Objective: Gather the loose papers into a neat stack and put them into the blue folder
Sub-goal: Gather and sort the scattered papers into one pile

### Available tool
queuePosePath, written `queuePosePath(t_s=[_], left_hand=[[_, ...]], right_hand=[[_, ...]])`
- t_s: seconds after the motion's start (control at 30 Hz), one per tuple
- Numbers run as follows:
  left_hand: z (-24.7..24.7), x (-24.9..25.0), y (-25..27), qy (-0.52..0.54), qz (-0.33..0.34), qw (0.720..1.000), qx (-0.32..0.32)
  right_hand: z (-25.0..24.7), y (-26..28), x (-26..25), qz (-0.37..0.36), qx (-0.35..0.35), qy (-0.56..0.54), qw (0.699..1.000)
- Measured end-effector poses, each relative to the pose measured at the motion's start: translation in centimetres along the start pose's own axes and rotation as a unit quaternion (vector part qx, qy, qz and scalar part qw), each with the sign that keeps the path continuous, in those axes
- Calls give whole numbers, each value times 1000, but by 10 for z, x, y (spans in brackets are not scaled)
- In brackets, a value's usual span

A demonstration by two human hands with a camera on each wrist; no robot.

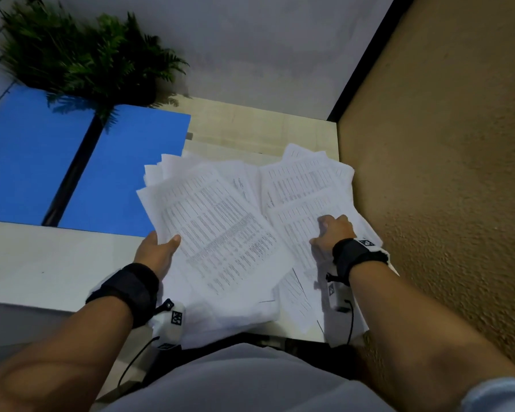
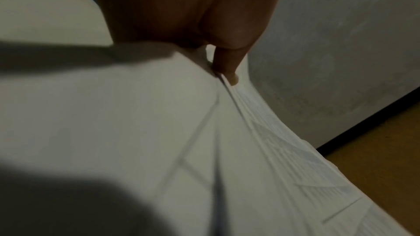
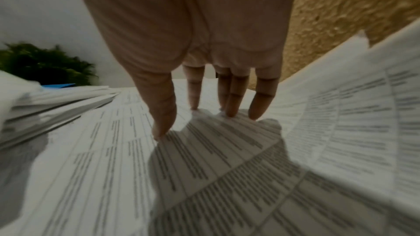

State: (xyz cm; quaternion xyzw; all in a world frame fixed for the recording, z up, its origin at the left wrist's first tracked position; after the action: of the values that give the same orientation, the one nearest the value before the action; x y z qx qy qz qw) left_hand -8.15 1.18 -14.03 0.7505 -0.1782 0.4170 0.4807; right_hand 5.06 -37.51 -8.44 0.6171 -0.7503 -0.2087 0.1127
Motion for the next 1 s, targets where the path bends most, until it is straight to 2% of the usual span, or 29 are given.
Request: queuePosePath(t_s=[0.07,0.13,0.2,0.27,0.4,0.5,0.6,0.67,0.77,0.83,0.9,1.0], left_hand=[[-2,-2,-2,4,-3,1000,-13],[-1,-14,-13,4,-3,999,-40],[-3,-31,-30,-16,-3,998,-57],[2,-18,-17,-29,-5,998,-60],[11,10,5,-130,5,990,-48],[10,13,1,-165,19,985,-37],[7,11,0,-164,32,986,-13],[9,11,2,-155,44,987,-1],[10,8,0,-114,46,991,-49],[5,-5,-15,-110,32,988,-101],[-1,-23,-37,-143,21,982,-126],[-4,-27,-47,-179,21,976,-123]], right_hand=[[-5,-4,-2,-8,38,16,999],[-10,-11,2,21,83,20,996],[-7,-18,10,67,56,-26,996],[-1,-24,20,93,5,-75,993],[-5,-25,28,137,-8,-2,990],[-9,-28,23,125,21,6,992],[-7,-30,15,93,10,-26,995],[-8,-31,17,96,10,-49,994],[-15,-33,25,114,39,-41,992],[-17,-34,26,118,29,-14,992],[-15,-35,22,117,4,-5,993],[-10,-38,15,94,-2,-94,991]])
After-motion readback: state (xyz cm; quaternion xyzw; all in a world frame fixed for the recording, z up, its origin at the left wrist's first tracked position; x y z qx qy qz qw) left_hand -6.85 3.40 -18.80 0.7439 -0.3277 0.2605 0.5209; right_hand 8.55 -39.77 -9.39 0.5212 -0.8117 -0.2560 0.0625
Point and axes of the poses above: each hand's wrist, its own y-axis away from the middle knuckle, its own z-axis out of the palm, x = y × z, the point moved 3 cm from there along -y, towards the middle knuckle, and after that the axes turned 4 degrees about x, right-handed, at the moved point
